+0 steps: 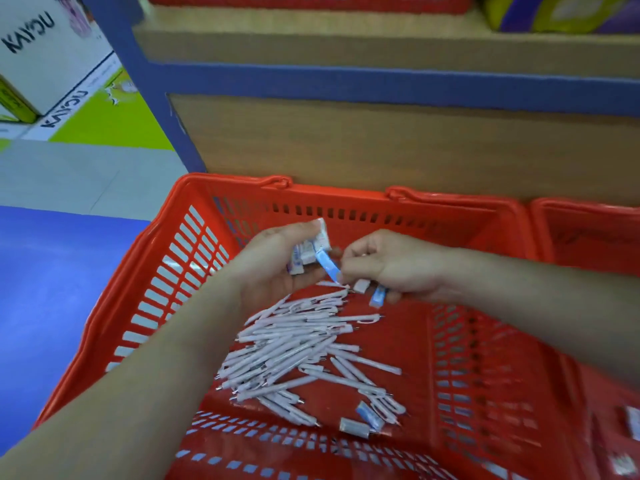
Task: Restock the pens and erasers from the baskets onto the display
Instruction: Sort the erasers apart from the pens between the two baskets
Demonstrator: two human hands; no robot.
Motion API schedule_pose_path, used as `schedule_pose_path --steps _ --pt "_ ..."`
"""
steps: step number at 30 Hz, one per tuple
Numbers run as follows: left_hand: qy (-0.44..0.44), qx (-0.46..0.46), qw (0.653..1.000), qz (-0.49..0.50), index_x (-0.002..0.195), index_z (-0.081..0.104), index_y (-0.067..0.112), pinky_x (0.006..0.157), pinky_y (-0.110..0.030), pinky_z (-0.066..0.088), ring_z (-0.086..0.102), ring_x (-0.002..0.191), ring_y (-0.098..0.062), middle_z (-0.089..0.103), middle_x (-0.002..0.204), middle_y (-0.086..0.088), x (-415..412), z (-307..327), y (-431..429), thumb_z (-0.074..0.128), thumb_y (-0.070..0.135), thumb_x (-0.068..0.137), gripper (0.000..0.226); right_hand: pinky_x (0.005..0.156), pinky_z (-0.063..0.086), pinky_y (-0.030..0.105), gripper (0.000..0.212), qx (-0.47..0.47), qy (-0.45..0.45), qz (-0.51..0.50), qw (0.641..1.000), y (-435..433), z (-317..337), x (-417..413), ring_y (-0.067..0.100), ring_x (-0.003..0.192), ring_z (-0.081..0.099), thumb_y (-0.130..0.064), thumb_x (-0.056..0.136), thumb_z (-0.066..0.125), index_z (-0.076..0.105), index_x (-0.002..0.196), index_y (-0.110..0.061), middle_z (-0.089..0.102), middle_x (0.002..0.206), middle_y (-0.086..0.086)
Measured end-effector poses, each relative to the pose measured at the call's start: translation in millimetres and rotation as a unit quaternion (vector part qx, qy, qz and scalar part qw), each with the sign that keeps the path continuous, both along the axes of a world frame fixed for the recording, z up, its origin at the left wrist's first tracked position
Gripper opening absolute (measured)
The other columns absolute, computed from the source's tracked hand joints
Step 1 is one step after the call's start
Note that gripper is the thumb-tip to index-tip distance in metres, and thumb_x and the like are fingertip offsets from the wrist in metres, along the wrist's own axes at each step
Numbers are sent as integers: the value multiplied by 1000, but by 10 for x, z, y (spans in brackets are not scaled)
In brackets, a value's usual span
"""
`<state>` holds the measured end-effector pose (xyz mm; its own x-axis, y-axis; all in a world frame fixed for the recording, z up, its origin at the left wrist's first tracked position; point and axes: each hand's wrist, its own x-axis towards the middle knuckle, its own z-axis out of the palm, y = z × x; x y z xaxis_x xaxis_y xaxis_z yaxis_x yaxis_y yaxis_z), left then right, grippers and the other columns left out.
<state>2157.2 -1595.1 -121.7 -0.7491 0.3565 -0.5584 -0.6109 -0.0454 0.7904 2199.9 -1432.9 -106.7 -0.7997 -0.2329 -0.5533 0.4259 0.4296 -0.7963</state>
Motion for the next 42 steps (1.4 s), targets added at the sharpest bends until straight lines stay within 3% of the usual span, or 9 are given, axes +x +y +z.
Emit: schedule_pose_path --steps 7,12,15,19,23,26,33,39,42 --pt "127 -47 981 -138 80 58 18 60 -30 58 61 60 -9 61 66 1 454 760 1330 54 23 95 17 34 27 14 26 -58 1 -98 993 1156 696 623 7 37 41 -9 87 58 59 61 -13 52 48 0" --pt "170 -124 947 -243 83 57 17 58 -33 59 60 65 -12 58 73 -1 912 769 2396 55 23 96 15 42 35 15 10 -46 -46 -166 984 2136 580 1266 6 46 48 -8 86 55 61 79 -11 54 57 1" --pt "158 -163 934 -277 83 59 17 65 -36 59 58 61 -14 58 74 -4 1221 497 2955 55 23 94 13 44 42 16 14 -15 -66 -199 978 2614 272 1601 6 51 46 -9 89 57 60 76 -14 49 64 1" --pt "81 -152 939 -299 98 63 21 60 -23 44 54 62 -10 57 76 1 1538 224 3442 59 33 92 14 62 48 24 13 -25 -42 -285 957 3019 -85 1883 6 54 51 -3 90 56 65 99 -5 57 72 6" --pt "112 -204 924 -304 105 65 24 84 -36 44 60 102 -18 64 110 -2 1522 206 3573 60 31 91 17 64 43 34 17 58 24 -363 930 3312 -289 1923 21 70 51 2 86 52 67 92 0 58 73 10" --pt "158 -195 918 -308 101 66 20 87 -36 51 64 98 -17 68 108 -4 1311 550 3392 55 17 94 15 65 50 33 22 23 50 -383 922 3349 -168 1805 14 65 55 4 87 51 65 87 -13 59 79 10" --pt "241 -260 902 -247 92 68 12 49 -16 44 56 51 -5 67 71 -2 820 1021 2089 51 9 95 17 50 47 17 19 -82 130 -172 973 2396 433 1106 8 52 58 -3 94 49 61 82 -14 64 73 8" --pt "214 -379 880 -191 82 67 12 38 -12 39 49 38 -1 62 58 -1 592 525 688 53 -4 90 23 49 48 20 18 -1 101 80 992 956 415 639 12 55 57 1 93 47 62 93 -8 63 69 6" --pt "195 -428 848 -245 77 68 14 40 -13 42 52 40 -4 64 56 -2 487 130 255 56 -4 83 23 49 46 24 20 35 80 135 987 362 257 477 14 54 56 3 91 45 63 92 -6 61 67 7"
